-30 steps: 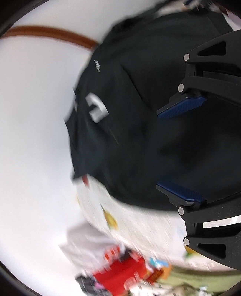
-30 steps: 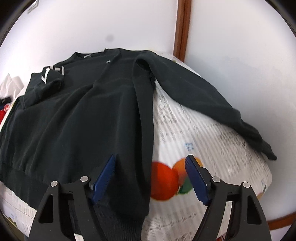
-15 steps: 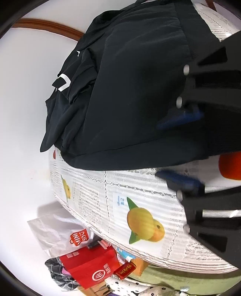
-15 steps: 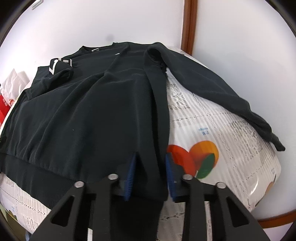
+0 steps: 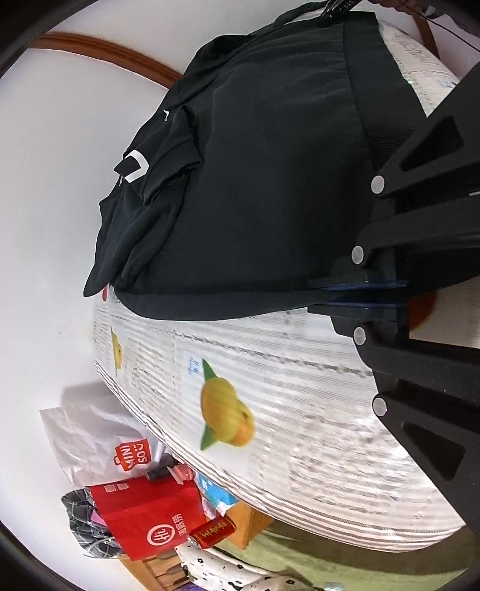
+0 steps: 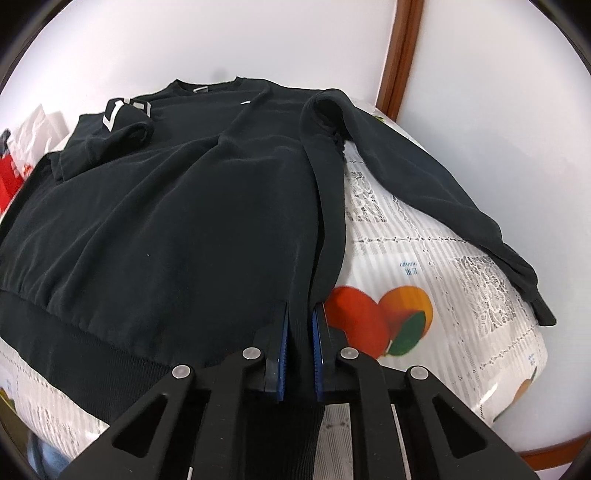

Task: Fold small clothes

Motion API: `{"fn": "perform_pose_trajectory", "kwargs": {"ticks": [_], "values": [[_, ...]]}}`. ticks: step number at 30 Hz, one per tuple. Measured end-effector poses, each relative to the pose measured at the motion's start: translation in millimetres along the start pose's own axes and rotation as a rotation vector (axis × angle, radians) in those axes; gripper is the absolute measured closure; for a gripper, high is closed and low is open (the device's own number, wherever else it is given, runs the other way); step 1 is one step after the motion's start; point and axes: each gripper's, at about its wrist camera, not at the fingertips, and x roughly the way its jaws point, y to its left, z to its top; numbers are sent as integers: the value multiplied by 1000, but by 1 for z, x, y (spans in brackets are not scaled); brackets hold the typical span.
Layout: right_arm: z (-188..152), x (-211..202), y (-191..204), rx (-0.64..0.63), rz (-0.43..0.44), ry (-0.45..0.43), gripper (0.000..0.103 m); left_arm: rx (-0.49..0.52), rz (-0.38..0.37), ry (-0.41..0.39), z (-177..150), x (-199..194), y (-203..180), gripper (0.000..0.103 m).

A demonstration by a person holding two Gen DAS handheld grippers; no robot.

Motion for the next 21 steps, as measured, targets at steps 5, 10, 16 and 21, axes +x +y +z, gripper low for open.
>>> {"fn": "perform_pose_trajectory", "kwargs": {"ticks": [5,10,16,21], "values": [[14,-9,3,-39,-52,9,82,4,-22,23,6,-3,1,92],[61,-31,24,-95,-61,-109,48,-6,7,22,36,4,2,81],[138,-19,96,-177,141,-160,48,17,50,-25,79,25,-6,55],[179,11,179,-280,324,-123,47,23,96,-31,91,47,-4,54]]}}
